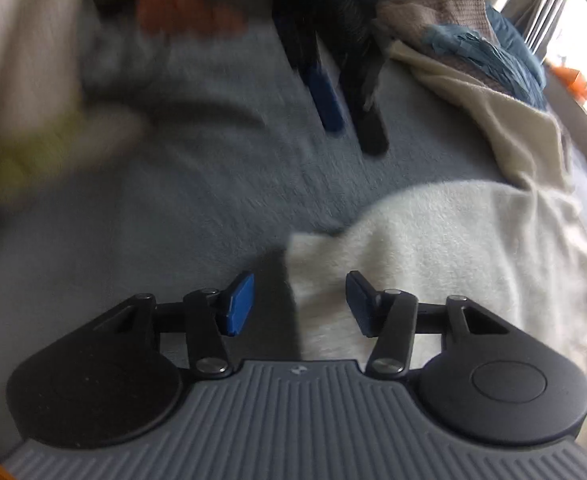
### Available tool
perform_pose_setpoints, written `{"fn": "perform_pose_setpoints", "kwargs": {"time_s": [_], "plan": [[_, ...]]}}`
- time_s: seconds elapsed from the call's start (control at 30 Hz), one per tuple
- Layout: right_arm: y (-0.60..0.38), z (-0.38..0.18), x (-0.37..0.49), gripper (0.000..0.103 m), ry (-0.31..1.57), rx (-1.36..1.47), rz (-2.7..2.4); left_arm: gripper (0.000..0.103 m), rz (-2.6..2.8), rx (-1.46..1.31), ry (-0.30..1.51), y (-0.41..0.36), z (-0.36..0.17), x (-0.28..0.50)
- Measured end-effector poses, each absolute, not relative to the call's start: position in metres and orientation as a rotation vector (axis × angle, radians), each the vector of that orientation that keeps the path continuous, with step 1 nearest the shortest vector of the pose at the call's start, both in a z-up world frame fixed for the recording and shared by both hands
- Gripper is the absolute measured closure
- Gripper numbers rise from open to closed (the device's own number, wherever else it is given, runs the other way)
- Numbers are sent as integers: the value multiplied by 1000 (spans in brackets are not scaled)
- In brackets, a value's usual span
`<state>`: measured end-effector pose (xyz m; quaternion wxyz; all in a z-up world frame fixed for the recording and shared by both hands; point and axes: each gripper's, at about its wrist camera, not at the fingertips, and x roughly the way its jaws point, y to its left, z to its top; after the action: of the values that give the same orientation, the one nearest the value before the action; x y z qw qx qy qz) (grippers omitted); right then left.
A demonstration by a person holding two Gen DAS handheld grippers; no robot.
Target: Fold clothes
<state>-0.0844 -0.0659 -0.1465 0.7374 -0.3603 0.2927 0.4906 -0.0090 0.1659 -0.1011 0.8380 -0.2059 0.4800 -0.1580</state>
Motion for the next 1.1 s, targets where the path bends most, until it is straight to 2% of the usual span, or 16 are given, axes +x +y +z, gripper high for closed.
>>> {"fn": "perform_pose_setpoints", "kwargs": {"time_s": [0.07, 0.1, 0.43, 0.53, 0.67, 0.8, 0.87, 0.97, 1.0, 1.07, 1.1], "plan": [[-75, -142, -61, 96, 715, -637, 1029, 35, -355, -436, 1006, 165, -102, -7], [-84, -133, -47, 98, 748, -527, 1004, 35, -367, -438, 998, 165, -102, -6], [-221, -161, 28, 98, 991, 459, 689, 36, -490, -402, 1005, 128, -117, 15], [-262, -171, 50, 95, 1033, 750, 567, 36, -535, -373, 1010, 111, -120, 21], [-256, -165, 49, 92, 1023, 663, 594, 36, -574, -310, 1009, 89, -121, 25], [-238, -155, 45, 75, 998, 515, 644, 36, -609, -253, 988, 73, -119, 25], [-223, -147, 40, 70, 955, 363, 668, 36, -617, -224, 975, 65, -119, 25], [-199, -136, 29, 54, 894, 103, 713, 36, -610, -189, 945, 59, -116, 27], [-190, -135, 25, 51, 877, 13, 732, 36, -607, -183, 938, 57, -115, 28], [-174, -134, 18, 51, 843, -134, 758, 36, -607, -172, 926, 56, -111, 27], [-169, -134, 14, 55, 827, -181, 761, 36, -610, -167, 920, 56, -108, 26]]}}
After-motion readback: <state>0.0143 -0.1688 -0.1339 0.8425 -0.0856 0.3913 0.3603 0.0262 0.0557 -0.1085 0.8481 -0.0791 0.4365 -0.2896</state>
